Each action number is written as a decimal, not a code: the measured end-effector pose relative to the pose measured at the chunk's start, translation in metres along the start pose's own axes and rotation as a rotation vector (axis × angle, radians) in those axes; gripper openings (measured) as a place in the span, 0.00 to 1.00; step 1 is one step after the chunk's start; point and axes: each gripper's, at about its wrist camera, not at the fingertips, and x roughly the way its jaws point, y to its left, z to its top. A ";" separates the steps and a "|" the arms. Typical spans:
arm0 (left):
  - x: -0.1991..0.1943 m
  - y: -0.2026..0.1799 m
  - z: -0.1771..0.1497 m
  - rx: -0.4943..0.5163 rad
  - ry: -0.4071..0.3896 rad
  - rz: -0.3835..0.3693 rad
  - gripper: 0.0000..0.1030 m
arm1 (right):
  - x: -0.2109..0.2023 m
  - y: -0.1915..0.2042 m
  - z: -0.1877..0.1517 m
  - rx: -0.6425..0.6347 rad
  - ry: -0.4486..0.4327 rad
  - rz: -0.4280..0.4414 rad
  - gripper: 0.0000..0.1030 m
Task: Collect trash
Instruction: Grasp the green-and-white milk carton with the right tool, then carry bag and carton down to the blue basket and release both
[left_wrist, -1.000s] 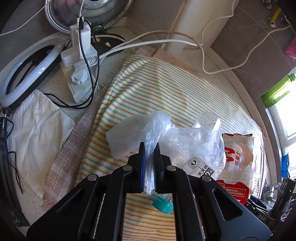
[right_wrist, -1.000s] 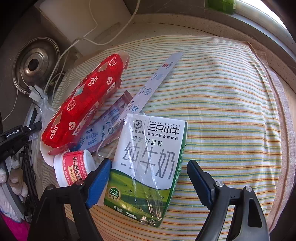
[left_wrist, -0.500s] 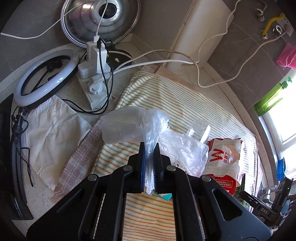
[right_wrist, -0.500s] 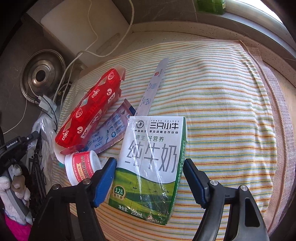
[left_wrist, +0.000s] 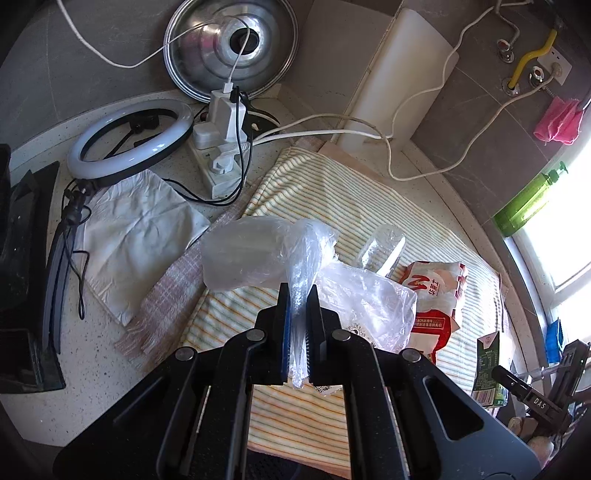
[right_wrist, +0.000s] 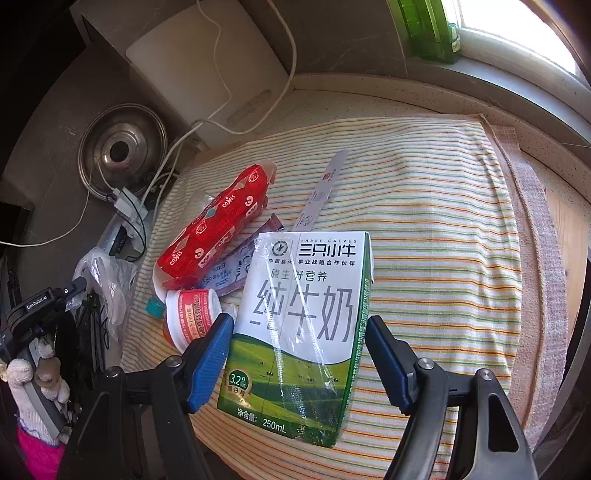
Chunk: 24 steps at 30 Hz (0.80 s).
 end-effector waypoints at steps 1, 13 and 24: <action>-0.005 0.001 -0.004 -0.008 -0.006 -0.001 0.04 | -0.002 0.001 -0.001 -0.007 -0.001 0.006 0.73; -0.048 0.015 -0.068 -0.021 -0.004 0.001 0.04 | -0.019 0.027 -0.030 -0.108 0.024 0.099 0.73; -0.062 0.025 -0.136 0.078 0.079 -0.025 0.04 | -0.025 0.066 -0.086 -0.137 0.049 0.111 0.73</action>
